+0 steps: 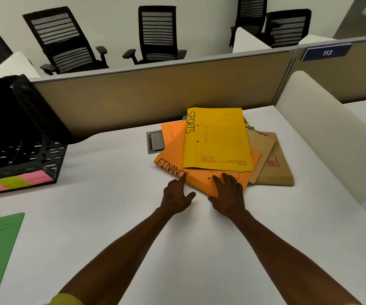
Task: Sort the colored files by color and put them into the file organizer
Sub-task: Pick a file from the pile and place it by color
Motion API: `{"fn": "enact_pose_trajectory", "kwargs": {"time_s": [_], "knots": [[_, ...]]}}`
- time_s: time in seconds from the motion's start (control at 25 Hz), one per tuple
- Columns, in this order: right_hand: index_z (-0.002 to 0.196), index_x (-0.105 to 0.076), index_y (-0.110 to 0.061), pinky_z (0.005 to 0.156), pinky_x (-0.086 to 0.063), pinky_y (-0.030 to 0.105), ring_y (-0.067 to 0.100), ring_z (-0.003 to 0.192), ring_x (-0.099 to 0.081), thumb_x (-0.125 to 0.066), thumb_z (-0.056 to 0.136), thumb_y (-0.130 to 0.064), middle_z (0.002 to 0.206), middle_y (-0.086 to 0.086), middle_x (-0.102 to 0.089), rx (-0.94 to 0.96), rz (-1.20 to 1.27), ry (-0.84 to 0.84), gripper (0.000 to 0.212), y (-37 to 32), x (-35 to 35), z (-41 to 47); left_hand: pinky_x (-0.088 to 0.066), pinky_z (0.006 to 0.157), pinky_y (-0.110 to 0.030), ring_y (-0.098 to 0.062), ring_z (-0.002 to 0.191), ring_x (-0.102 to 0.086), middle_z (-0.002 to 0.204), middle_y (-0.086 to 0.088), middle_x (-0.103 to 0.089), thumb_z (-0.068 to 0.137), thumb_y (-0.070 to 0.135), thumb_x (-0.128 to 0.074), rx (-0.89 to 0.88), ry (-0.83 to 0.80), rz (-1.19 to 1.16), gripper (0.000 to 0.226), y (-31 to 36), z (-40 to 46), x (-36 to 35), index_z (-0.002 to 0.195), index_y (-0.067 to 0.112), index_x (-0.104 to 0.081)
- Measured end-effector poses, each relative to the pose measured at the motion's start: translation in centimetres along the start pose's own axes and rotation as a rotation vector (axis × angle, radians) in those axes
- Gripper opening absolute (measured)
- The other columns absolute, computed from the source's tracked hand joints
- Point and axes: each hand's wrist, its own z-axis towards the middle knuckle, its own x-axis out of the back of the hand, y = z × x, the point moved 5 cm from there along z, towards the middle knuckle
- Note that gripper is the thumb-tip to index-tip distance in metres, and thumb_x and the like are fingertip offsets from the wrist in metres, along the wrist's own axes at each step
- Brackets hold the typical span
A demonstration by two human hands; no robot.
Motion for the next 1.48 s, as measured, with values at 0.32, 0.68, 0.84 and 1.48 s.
{"fn": "enact_pose_trajectory", "kwargs": {"time_s": [0.32,0.68,0.84,1.48], "knots": [[0.149,-0.037,-0.022,0.103,-0.039,0.042,0.032,0.135,-0.042,-0.043,0.094,-0.060,0.149,0.009,-0.045,0.141,-0.080,0.060,0.067,-0.3,0.8,1.5,-0.047,0.100,-0.038,-0.024,0.120,-0.059,0.132,-0.006,-0.063,0.085,0.042,-0.072,0.236,0.148,-0.484,0.097,0.7,0.5,-0.1,0.157,0.020,-0.011],[0.138,-0.052,-0.018,0.090,-0.048,0.040,0.031,0.119,-0.055,-0.055,0.085,-0.067,0.131,0.009,-0.061,0.095,0.083,0.170,0.073,-0.3,2.0,2.2,-0.045,0.103,-0.036,-0.025,0.120,-0.058,0.135,-0.010,-0.058,0.085,0.041,-0.071,0.310,0.065,-0.583,0.082,1.2,1.4,-0.6,0.152,0.022,-0.028],[0.146,-0.043,-0.016,0.103,-0.038,0.048,0.039,0.135,-0.037,-0.061,0.082,-0.065,0.144,0.020,-0.042,-0.104,0.224,0.220,0.083,1.7,3.2,4.2,-0.041,0.105,-0.041,-0.033,0.133,-0.039,0.143,-0.015,-0.036,0.085,0.043,-0.070,0.254,0.238,-0.252,0.075,1.6,2.3,1.4,0.146,0.011,-0.038],[0.153,-0.031,-0.015,0.118,-0.022,0.053,0.040,0.147,-0.021,-0.052,0.087,-0.069,0.155,0.021,-0.031,-0.268,0.357,0.087,0.088,3.5,1.7,2.8,-0.050,0.091,-0.039,-0.029,0.114,-0.058,0.127,-0.009,-0.062,0.085,0.045,-0.072,0.255,0.115,-0.622,0.058,3.3,4.8,3.8,0.130,0.013,-0.055]]}}
